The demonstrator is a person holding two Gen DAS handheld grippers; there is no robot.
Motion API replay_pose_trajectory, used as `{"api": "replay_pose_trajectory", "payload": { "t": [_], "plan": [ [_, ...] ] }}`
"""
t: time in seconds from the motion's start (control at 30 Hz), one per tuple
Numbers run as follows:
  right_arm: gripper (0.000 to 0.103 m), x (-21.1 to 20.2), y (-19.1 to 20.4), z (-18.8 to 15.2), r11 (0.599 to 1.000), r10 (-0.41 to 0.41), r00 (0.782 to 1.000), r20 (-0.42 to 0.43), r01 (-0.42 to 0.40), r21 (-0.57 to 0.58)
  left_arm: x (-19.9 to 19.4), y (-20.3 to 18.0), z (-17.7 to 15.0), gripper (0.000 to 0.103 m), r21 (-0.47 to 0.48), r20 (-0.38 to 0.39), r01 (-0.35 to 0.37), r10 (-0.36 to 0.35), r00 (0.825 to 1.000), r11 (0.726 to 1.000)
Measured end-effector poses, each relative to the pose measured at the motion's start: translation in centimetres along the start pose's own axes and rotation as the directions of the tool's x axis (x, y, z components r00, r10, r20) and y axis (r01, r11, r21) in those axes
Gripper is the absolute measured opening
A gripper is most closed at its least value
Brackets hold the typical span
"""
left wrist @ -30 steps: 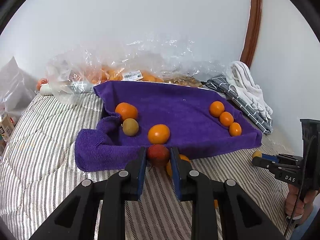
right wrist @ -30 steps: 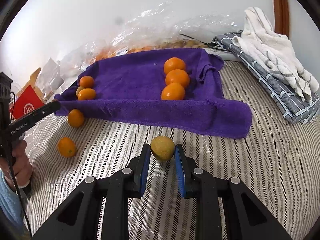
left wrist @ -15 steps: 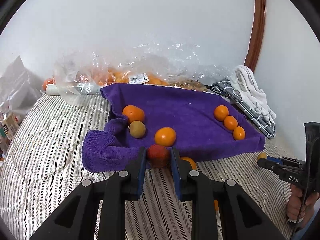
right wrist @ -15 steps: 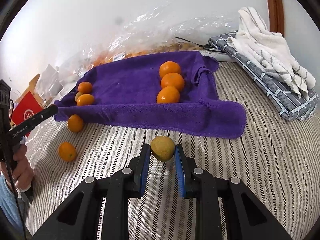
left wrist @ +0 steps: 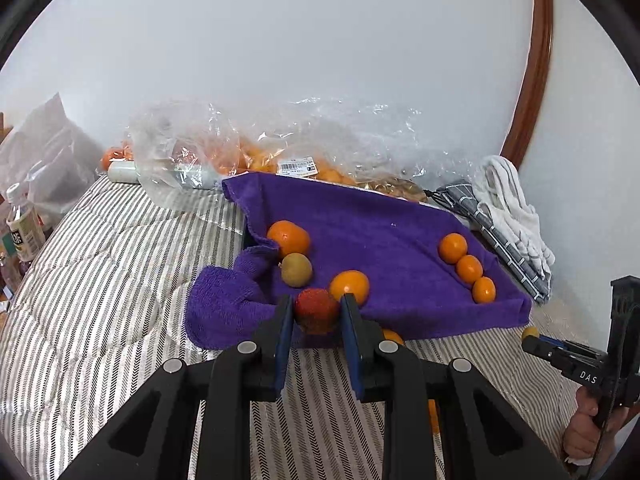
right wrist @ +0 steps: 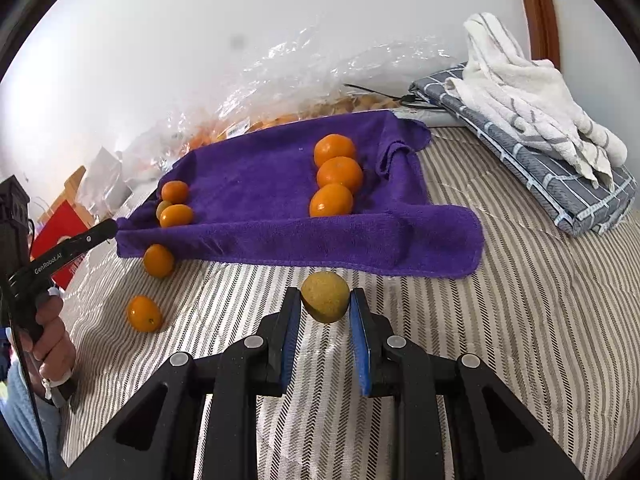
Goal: Organize fruits
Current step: 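Carry the yellow-green fruit onto the towel with the right tool while the left tool carries the red fruit there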
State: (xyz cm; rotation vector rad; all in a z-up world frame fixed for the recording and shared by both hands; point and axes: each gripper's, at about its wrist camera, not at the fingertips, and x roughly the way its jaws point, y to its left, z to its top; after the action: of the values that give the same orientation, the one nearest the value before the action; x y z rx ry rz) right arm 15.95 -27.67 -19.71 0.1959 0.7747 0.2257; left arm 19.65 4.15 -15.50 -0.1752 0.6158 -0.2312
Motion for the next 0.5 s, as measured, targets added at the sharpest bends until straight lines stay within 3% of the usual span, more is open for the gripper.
{"api": "replay_pose_trajectory", "payload": {
  "t": [0.17,0.5],
  "plan": [
    [0.025,-0.5,0.2,0.0,1.0,0.008,1.0,0.01,-0.008,0.02,-0.1,0.0,0.0,0.023,0.001,0.006,-0.013,0.013,1.0,1.0],
    [0.025,-3.5,3.9,2.7,0.993,-0.002,0.997,0.073,0.011,-0.115,-0.7,0.3,0.3,0.023,-0.024,0.024,0.002,-0.002,1.0,1.0]
  ]
}}
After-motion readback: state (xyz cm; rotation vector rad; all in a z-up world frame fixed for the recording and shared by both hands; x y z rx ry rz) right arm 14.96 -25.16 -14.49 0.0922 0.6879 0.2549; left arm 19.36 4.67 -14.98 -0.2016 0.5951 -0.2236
